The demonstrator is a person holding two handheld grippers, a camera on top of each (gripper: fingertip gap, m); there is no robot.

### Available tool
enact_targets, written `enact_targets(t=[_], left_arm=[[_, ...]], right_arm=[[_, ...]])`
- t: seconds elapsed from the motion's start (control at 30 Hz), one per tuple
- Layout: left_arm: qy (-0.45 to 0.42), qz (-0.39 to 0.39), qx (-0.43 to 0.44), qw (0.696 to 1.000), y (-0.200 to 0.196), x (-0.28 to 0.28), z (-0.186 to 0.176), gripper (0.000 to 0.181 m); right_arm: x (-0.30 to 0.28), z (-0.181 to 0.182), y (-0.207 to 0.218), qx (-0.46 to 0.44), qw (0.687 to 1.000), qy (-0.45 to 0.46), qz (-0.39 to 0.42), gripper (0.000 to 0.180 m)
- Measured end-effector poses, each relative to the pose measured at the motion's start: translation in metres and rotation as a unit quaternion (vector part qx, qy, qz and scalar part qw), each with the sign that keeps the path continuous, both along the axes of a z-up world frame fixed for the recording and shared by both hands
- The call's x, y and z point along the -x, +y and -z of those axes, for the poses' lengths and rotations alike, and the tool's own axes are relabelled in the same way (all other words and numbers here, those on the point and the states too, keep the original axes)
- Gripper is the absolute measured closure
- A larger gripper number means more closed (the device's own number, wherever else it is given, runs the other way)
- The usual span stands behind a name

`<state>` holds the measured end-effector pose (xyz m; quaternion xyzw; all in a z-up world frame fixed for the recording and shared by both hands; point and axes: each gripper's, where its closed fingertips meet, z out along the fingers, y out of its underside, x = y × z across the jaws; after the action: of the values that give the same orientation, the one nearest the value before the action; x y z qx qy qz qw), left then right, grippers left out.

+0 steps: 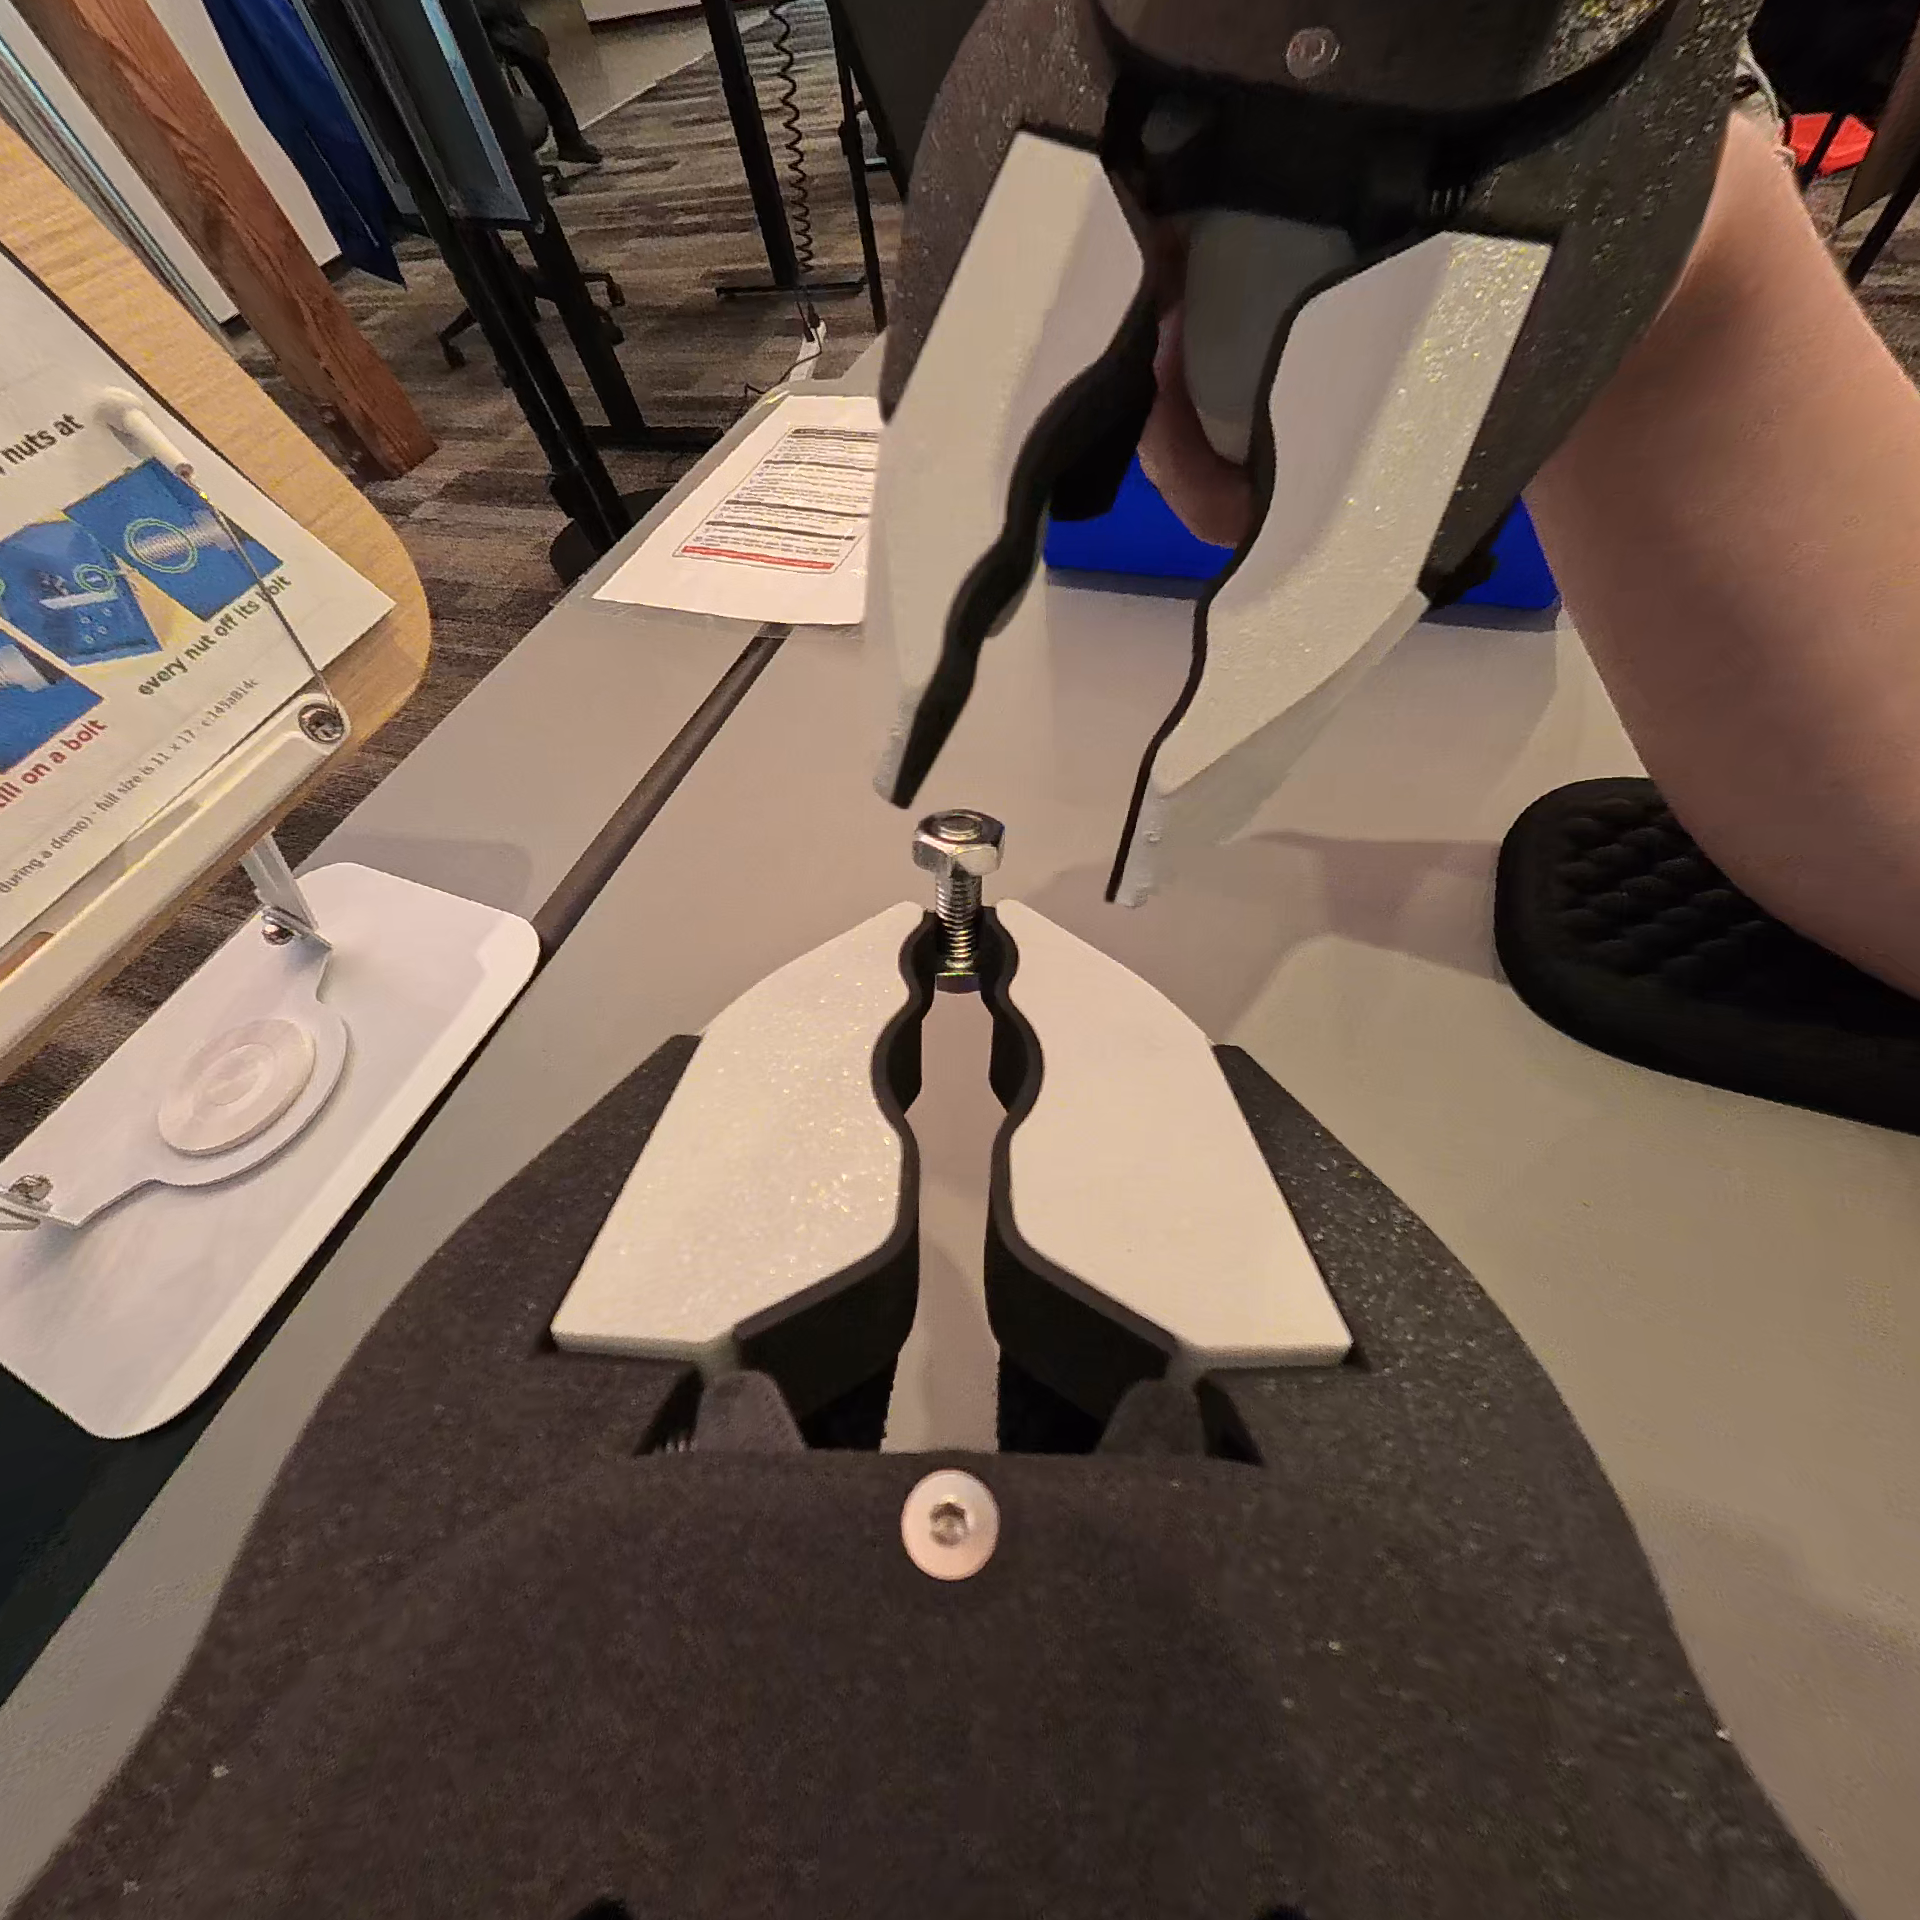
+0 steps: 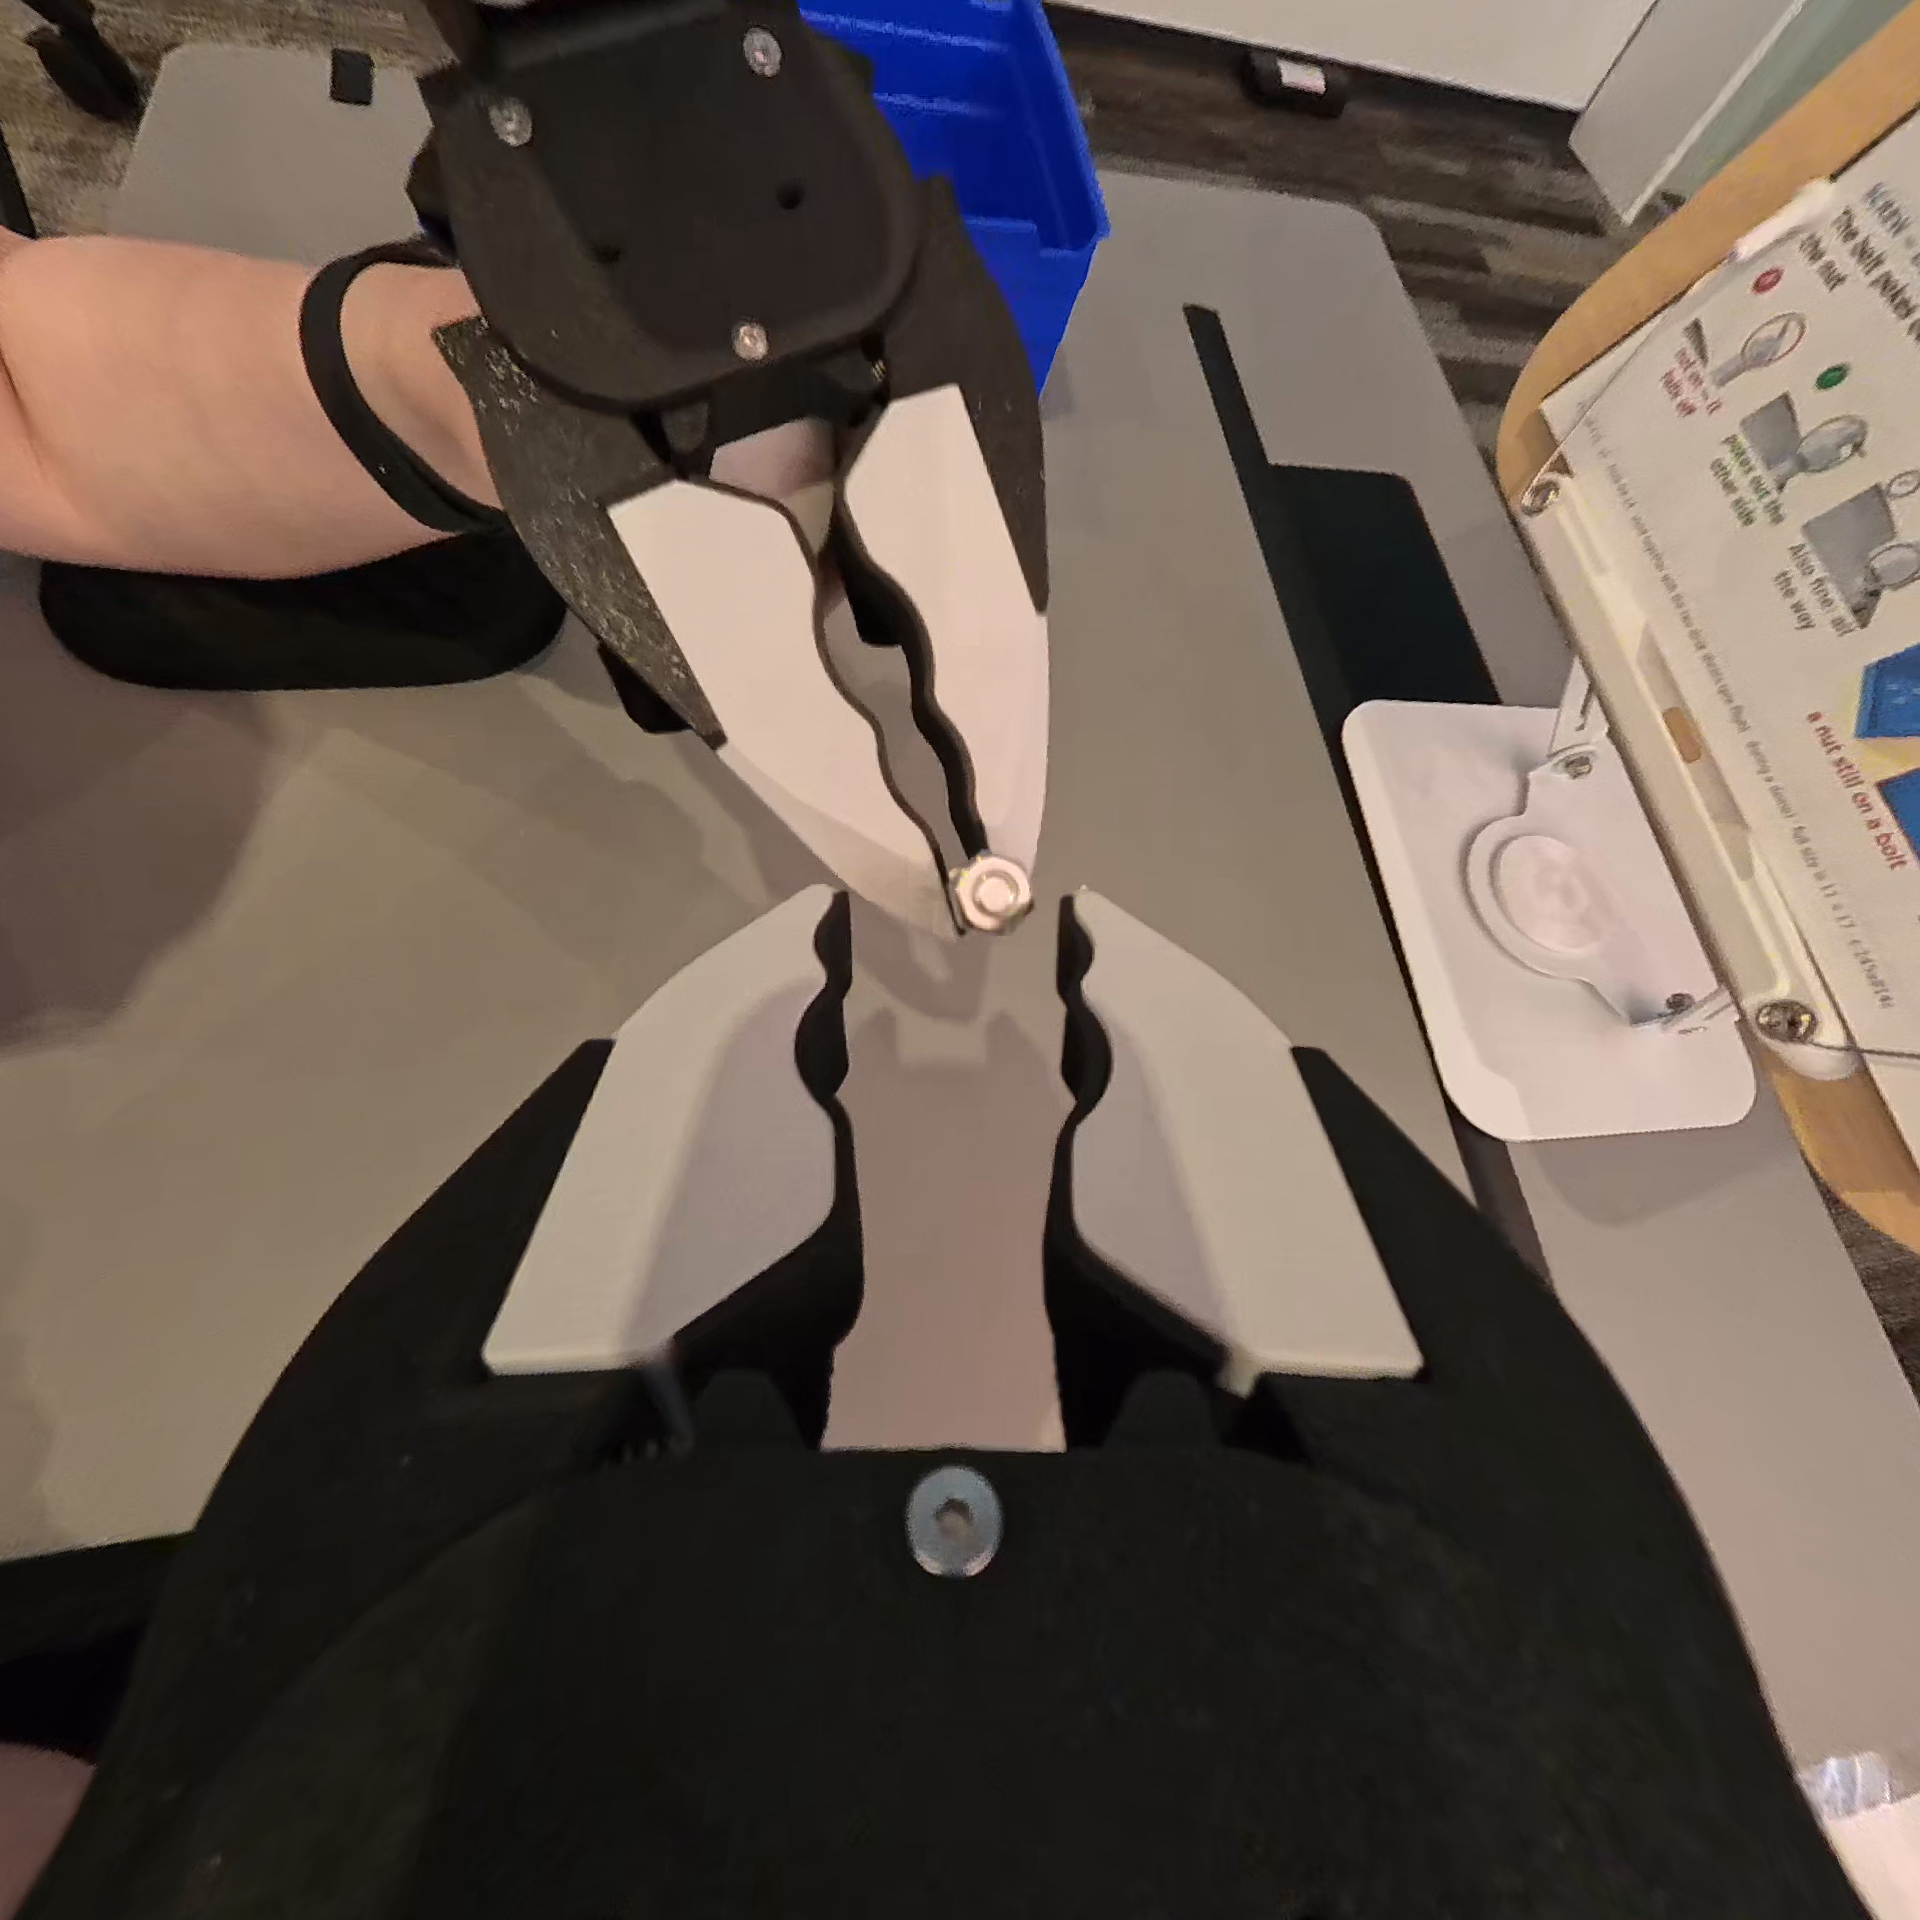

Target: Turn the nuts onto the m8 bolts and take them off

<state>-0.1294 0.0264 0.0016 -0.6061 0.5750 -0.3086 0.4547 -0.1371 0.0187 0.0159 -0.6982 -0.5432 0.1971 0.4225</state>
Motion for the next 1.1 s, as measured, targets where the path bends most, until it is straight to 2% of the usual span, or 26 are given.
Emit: enact_targets(t=[0.17, 0.27, 0.4, 0.53, 0.57, 0.63, 0.8, 0.9, 0.97, 1.03, 1.1], left_arm=[[0.005, -0.005, -0.003, 1.000, 0.002, 0.000, 0.002, 0.173], [0.002, -0.006, -0.003, 1.000, 0.002, 0.000, 0.000, 0.173], [0.001, 0.000, -0.002, 1.000, -0.001, -0.001, 0.000, 0.173], [0.000, -0.001, -0.005, 1.000, -0.001, 0.000, -0.001, 0.173], [0.002, -0.004, -0.005, 1.000, 0.000, 0.000, -0.001, 0.173], [-0.004, -0.009, -0.003, 1.000, 0.003, 0.001, -0.002, 0.173], [-0.006, -0.002, 0.001, 1.000, 0.000, 0.000, -0.003, 0.173], [-0.004, -0.002, -0.001, 1.000, -0.001, 0.000, -0.002, 0.173], [-0.004, -0.004, -0.001, 1.000, 0.001, 0.001, -0.002, 0.173], [-0.008, -0.009, 0.000, 1.000, 0.003, 0.002, -0.004, 0.173], [-0.011, -0.005, 0.005, 1.000, 0.001, 0.002, -0.005, 0.173]], right_arm=[[0.002, 0.006, -0.003, -0.003, 1.000, -0.025, -0.006, 0.140], [-0.005, 0.009, -0.009, 0.032, 0.999, -0.024, -0.007, 0.155], [-0.002, 0.001, -0.001, 0.009, 1.000, -0.004, 0.005, 0.146], [0.002, 0.009, -0.002, 0.004, 1.000, -0.029, -0.006, 0.141], [0.000, 0.011, -0.003, 0.012, 0.999, -0.034, -0.003, 0.143], [-0.002, 0.013, -0.013, 0.046, 0.998, -0.030, -0.023, 0.163], [-0.003, 0.000, 0.001, 0.013, 1.000, -0.003, 0.010, 0.149], [0.001, -0.001, 0.001, 0.003, 1.000, 0.002, 0.004, 0.141], [0.001, 0.005, -0.004, 0.017, 1.000, -0.012, -0.004, 0.143], [-0.004, 0.010, -0.010, 0.035, 0.999, -0.028, -0.016, 0.164], [-0.006, 0.005, -0.005, 0.027, 1.000, -0.013, -0.004, 0.162]])
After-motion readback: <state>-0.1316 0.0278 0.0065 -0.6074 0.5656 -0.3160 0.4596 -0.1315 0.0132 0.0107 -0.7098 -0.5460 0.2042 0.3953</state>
